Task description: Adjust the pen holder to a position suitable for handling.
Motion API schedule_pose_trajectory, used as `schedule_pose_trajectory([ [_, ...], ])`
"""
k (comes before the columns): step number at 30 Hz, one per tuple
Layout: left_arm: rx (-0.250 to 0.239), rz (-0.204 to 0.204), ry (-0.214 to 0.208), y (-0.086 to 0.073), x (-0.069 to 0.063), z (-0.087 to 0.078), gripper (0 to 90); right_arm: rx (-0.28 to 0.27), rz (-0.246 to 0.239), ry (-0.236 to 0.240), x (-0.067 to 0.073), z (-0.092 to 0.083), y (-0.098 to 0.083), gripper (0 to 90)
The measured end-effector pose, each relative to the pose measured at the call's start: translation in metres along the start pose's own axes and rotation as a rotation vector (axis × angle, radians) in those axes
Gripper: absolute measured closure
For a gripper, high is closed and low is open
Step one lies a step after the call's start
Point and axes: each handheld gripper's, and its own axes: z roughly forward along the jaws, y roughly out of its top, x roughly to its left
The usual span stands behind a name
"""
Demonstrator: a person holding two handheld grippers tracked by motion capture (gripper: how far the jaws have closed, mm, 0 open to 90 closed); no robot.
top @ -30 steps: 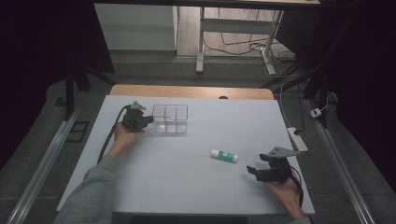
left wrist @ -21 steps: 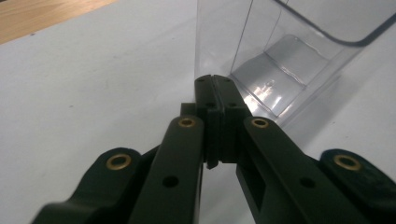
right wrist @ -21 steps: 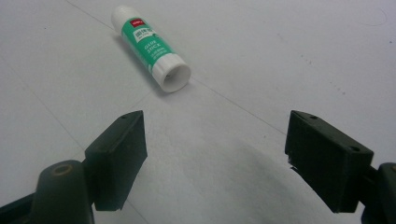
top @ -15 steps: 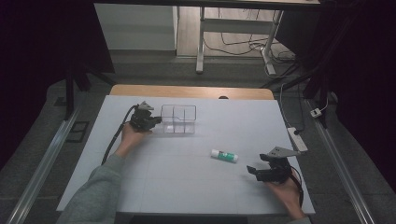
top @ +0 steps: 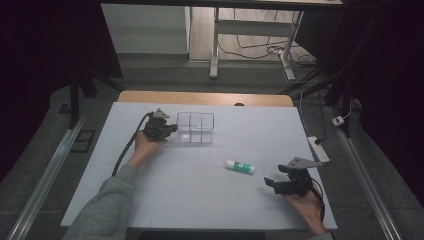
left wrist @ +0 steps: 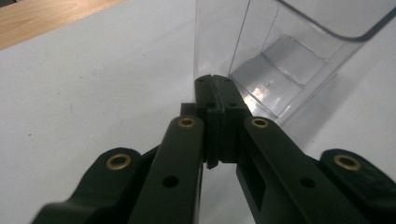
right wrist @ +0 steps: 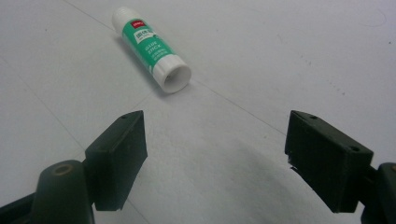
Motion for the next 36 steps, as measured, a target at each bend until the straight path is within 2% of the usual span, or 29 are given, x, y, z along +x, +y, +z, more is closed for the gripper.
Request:
schedule_pose_trajectory([
  [13, 0.002, 0.001, -0.026, 0.005, -0.005, 0.011, 88.7, -0.001, 0.003, 0.005, 0.000, 0.001, 0.000, 20.5],
  [29, 0.024, 0.048, -0.060, 0.011, -0.022, 0.020, 88.7, 0.006, 0.001, 0.004, 0.000, 0.001, 0.000, 20.5],
  [34, 0.021, 0.056, -0.068, 0.011, -0.022, 0.020, 88.6, 0.006, -0.001, 0.003, -0.001, 0.001, 0.000, 20.5],
  [36, 0.016, 0.068, -0.057, 0.011, -0.021, 0.016, 88.6, 0.002, 0.003, 0.002, -0.001, 0.001, 0.000, 20.5],
])
